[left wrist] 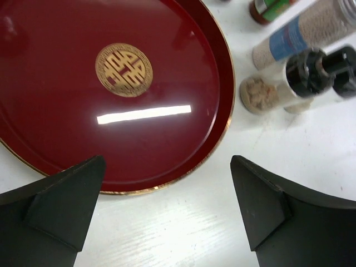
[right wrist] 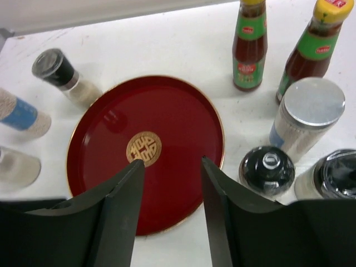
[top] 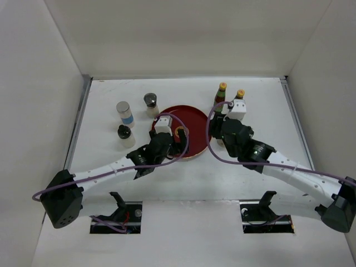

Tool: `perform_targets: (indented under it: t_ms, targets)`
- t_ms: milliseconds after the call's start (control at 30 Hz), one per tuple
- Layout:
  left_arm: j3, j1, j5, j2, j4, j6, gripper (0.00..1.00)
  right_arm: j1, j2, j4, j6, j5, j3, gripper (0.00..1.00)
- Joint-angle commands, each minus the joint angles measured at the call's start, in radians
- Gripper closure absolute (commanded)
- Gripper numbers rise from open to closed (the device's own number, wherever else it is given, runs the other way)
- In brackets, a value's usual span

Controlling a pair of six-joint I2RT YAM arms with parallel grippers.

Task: Organize the condiment bottles

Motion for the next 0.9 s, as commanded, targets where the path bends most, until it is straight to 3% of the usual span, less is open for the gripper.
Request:
perform_targets:
  t_ms: [0,67,300,467,533,600,633,667,700,733,800,867]
  targets:
    - [0.059,0.05,-0.003,-0.022,0.033,0.009,0.0,0.028,-0.091,-0.02,-0.004,0.059,-0.008,0.47]
    - [0.071,0.091,0.001,-0.028,0.031,0.018,0.0,0.028,-0.126,-0.03,-0.027,0.05,0.001,0.46]
    - [0.08,0.111,-0.088,-0.096,0.007,0.034,0.0,-0.034,-0.17,-0.059,-0.057,-0.036,0.016,0.84]
    - [0.077,0.116,-0.165,-0.195,-0.013,0.072,0.0,-0.129,-0.125,-0.121,-0.058,-0.023,0.076,0.88]
    - [0.06,0.134,-0.151,-0.231,-0.001,0.074,0.0,-0.185,-0.079,-0.146,-0.069,-0.016,0.108,0.81]
    - [0.044,0.154,-0.111,-0.251,0.023,0.084,0.06,-0.25,-0.026,-0.164,-0.092,-0.011,0.142,0.62]
    - [0.028,0.165,-0.082,-0.258,0.048,0.091,0.18,-0.279,-0.001,-0.169,-0.102,-0.01,0.157,0.5]
    - [0.007,0.18,-0.05,-0.268,0.085,0.094,0.46,-0.305,0.017,-0.163,-0.109,-0.014,0.168,0.37]
    - [-0.009,0.188,-0.031,-0.274,0.103,0.089,0.65,-0.331,0.037,-0.157,-0.11,-0.023,0.179,0.25]
    - [-0.022,0.192,-0.016,-0.275,0.118,0.085,0.74,-0.354,0.063,-0.152,-0.113,-0.037,0.194,0.16]
    - [-0.032,0.191,-0.005,-0.259,0.128,0.088,0.78,-0.397,0.117,-0.143,-0.122,-0.071,0.22,0.07]
    - [-0.032,0.185,-0.005,-0.226,0.134,0.098,0.76,-0.435,0.172,-0.148,-0.126,-0.112,0.245,0.02]
